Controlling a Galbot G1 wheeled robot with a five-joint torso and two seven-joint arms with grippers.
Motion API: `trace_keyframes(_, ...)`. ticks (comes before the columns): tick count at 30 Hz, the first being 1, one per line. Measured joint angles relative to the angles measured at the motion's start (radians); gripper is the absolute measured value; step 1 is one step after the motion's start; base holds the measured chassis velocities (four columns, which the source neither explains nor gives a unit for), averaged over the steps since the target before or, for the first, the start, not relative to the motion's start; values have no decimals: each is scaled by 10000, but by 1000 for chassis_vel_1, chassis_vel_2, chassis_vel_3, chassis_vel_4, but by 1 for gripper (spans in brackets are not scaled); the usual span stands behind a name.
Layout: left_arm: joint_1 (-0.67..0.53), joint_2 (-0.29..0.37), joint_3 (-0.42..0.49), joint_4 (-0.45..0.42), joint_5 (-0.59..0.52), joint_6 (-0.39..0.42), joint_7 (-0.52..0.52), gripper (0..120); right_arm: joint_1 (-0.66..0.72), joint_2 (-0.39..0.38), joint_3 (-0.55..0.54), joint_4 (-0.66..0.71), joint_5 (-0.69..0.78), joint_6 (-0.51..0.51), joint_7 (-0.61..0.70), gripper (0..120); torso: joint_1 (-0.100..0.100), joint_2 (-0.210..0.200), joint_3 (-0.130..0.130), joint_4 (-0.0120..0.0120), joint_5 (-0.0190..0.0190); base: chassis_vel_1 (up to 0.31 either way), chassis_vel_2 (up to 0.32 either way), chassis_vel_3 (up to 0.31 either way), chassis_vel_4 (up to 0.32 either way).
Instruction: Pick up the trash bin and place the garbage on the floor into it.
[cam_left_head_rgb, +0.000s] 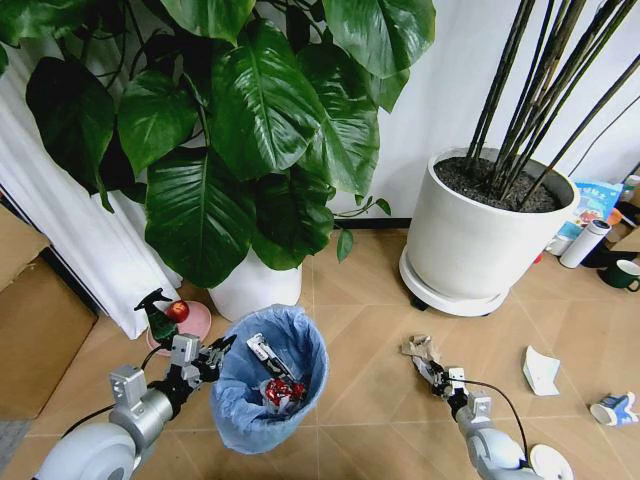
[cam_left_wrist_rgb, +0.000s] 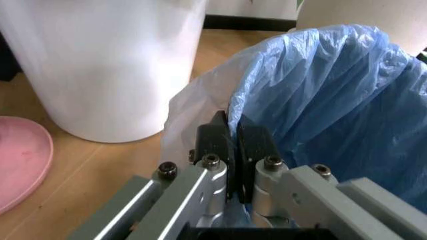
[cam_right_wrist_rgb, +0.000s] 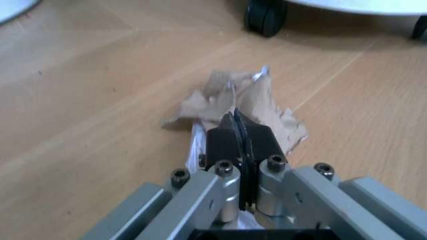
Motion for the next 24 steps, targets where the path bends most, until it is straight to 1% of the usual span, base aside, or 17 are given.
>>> trace_keyframes(4, -130, 29, 138, 20, -21, 0, 1, 0, -183, -84, 109, 346, 209, -4, -88, 0, 0, 0, 0, 1, 5, 0, 0, 0, 0)
trace_keyframes(9, -264, 157, 216, 38, -102, 8, 1, 0, -400, -266, 278, 692, 371, -45, -199, 0, 0, 0, 0, 0, 2, 0, 0, 0, 0)
trace_keyframes(20, -218, 208, 156, -39, -139, 23, -10, 0, -348, -242, 289, 651, 370, -82, -234, 0, 0, 0, 0, 1, 3, 0, 0, 0, 0)
trace_keyframes(24, -140, 203, 89, -71, -140, 29, -19, 0, -215, -185, 248, 339, -10, -135, -100, 1, 0, 0, 0, 3, 3, 0, 0, 0, 0)
